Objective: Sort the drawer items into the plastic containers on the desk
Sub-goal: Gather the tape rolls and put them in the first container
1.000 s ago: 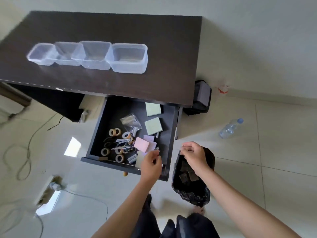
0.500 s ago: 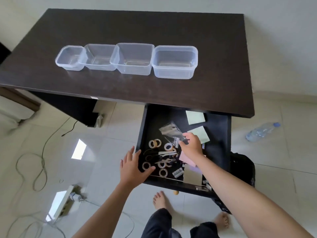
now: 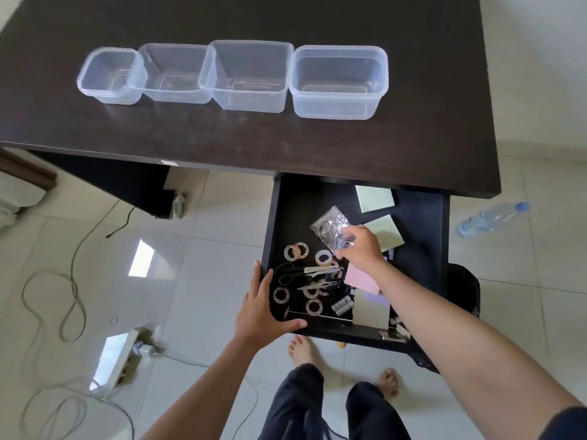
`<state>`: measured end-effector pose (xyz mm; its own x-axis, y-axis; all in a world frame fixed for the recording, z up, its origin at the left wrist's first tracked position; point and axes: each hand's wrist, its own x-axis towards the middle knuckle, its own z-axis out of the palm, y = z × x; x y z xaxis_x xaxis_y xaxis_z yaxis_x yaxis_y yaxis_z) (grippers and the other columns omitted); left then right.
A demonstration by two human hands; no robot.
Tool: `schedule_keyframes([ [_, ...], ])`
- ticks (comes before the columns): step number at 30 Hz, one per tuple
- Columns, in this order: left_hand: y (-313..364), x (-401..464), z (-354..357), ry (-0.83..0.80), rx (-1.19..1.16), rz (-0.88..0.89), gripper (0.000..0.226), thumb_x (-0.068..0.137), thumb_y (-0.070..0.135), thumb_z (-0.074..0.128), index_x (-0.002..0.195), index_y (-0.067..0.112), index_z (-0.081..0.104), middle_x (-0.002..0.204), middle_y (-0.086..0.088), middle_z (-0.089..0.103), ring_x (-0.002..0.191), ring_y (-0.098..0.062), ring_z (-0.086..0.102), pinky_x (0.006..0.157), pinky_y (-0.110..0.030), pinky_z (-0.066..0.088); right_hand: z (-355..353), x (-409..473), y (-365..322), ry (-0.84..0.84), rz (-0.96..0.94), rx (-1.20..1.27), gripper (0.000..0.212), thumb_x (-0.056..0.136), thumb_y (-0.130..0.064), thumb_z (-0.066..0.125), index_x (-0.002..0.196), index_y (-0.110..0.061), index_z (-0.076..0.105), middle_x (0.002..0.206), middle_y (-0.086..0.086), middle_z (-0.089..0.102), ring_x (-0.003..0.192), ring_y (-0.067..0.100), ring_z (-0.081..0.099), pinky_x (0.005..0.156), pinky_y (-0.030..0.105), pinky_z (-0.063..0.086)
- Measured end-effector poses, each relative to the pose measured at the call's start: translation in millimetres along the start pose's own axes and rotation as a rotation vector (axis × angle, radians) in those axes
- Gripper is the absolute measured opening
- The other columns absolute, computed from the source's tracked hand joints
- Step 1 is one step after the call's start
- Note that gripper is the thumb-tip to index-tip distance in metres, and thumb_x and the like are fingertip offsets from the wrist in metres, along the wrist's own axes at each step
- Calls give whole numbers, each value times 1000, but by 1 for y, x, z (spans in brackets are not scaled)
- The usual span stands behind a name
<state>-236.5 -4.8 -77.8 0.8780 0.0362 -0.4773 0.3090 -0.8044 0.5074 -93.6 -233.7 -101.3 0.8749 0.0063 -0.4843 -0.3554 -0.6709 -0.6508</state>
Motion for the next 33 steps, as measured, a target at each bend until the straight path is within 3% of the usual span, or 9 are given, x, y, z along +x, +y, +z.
schedule_keyframes([
  [4,2,-1,-3,8,10,-24,130,47,72,76,150,27,10,156,16,-19,143,-21,25,105,-40,42,-34,-27,12,28,-3,161,45,67,-9,82,109,-14,68,109,0,68,97,15,60,84,30,50],
  [8,5,-4,-3,28,44,-56,128,48,72,76,150,26,13,158,13,-14,142,-23,28,105,-41,43,-85,-67,41,102,9,222,36,73,-10,79,107,-16,68,104,-7,66,78,-2,53,71,14,41],
  [15,25,-30,22,204,272,-144,103,72,73,57,148,13,23,159,-10,9,140,-34,26,114,-51,25,-142,-129,119,340,119,350,48,71,-14,80,114,-26,60,96,-7,67,73,13,57,73,24,47],
  [19,56,-50,52,227,241,-196,99,78,71,50,150,11,17,159,-15,-1,146,-34,6,116,-54,10,-148,-147,163,394,191,340,52,71,-13,80,117,-23,58,96,-5,66,76,17,55,79,32,49],
  [23,85,-61,85,169,208,-169,99,77,76,40,150,14,16,160,-9,-8,147,-29,-5,115,-56,4,-134,-155,206,349,306,310,53,74,-10,78,121,-14,56,97,2,66,93,23,60,86,32,46],
  [27,112,-67,115,165,215,-138,106,65,82,14,150,18,17,160,-7,-8,147,-27,-10,115,-56,3,-117,-156,241,265,397,255,54,76,-12,76,124,-12,53,99,7,64,87,21,58,77,28,42],
  [30,123,-68,130,188,205,-140,103,67,79,13,149,19,20,160,-5,-7,146,-27,-12,115,-56,2,-110,-149,265,213,446,209,52,77,-16,75,124,-11,52,98,5,62,89,23,58,79,30,45],
  [33,125,-66,137,238,200,-137,99,69,77,16,148,19,24,160,-5,-3,146,-27,-10,115,-56,4,-106,-135,283,180,456,155,54,79,-16,72,128,-9,50,114,12,64,104,30,59,85,32,46],
])
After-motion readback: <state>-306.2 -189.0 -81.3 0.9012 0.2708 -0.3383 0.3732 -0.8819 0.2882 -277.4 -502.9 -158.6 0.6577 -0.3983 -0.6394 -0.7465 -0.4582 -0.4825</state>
